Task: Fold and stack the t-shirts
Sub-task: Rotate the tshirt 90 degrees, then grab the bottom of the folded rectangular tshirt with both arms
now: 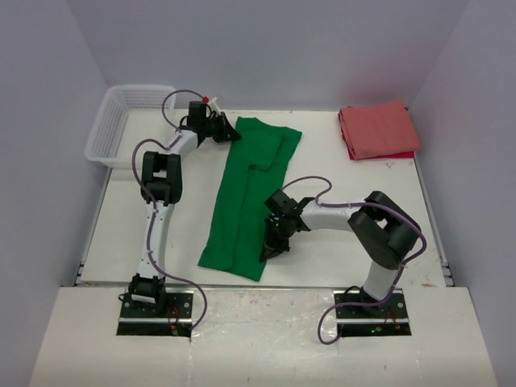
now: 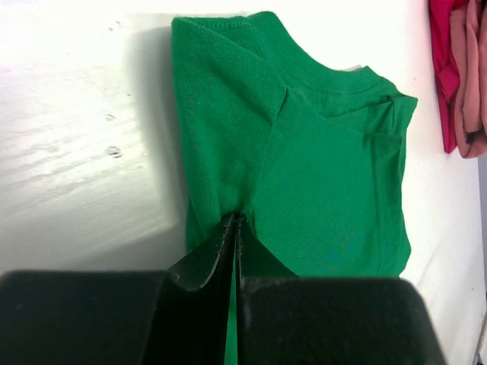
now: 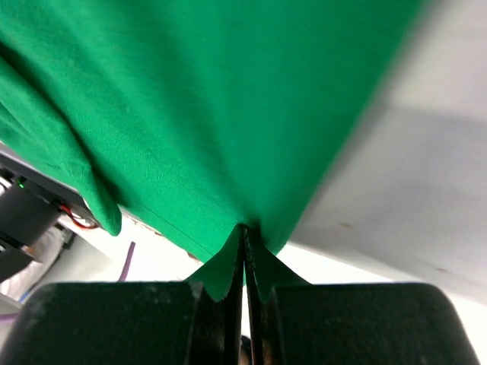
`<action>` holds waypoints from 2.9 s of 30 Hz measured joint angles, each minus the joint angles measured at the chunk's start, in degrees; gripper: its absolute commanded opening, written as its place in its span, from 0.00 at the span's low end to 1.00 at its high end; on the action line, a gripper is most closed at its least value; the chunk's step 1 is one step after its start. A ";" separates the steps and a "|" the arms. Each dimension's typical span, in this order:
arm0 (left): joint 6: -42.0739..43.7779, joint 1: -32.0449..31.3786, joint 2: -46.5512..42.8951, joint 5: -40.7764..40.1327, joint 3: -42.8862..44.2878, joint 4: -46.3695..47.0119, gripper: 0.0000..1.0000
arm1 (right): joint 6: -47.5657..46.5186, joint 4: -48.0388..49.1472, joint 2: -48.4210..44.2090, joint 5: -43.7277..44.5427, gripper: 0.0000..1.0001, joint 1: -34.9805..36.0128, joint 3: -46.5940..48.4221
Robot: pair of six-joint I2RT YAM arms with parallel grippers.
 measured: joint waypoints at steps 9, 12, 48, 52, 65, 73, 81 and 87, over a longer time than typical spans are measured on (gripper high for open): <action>1.90 0.35 -1.75 -3.82 -1.90 0.15 0.04 | -0.17 -3.19 -0.76 1.11 0.00 -3.93 0.72; 2.75 0.37 -2.05 -4.13 -2.29 0.20 0.04 | -0.90 -5.42 -0.76 2.32 0.00 -5.35 1.66; 7.98 -8.20 -20.83 -13.49 -10.03 -4.50 0.47 | -12.07 -16.90 -20.13 28.41 0.24 2.12 1.53; 8.11 -9.55 -26.95 -17.38 -6.80 -9.35 0.50 | -11.15 -19.56 -29.49 29.79 0.34 2.12 2.16; -0.13 -18.34 -69.55 -29.22 -63.80 -20.09 0.52 | -6.84 -11.08 -41.70 23.85 0.50 2.49 -19.63; -0.74 -17.73 -81.79 -27.89 -74.27 -21.33 0.53 | -4.13 1.40 -39.71 19.10 0.50 2.49 -26.25; -0.74 -17.73 -82.44 -25.90 -79.03 -20.24 0.52 | -1.86 10.32 -34.60 16.00 0.46 2.51 -26.64; -0.76 -17.94 -82.44 -25.88 -80.56 -20.48 0.52 | -0.11 10.54 -34.47 16.11 0.28 3.21 -26.88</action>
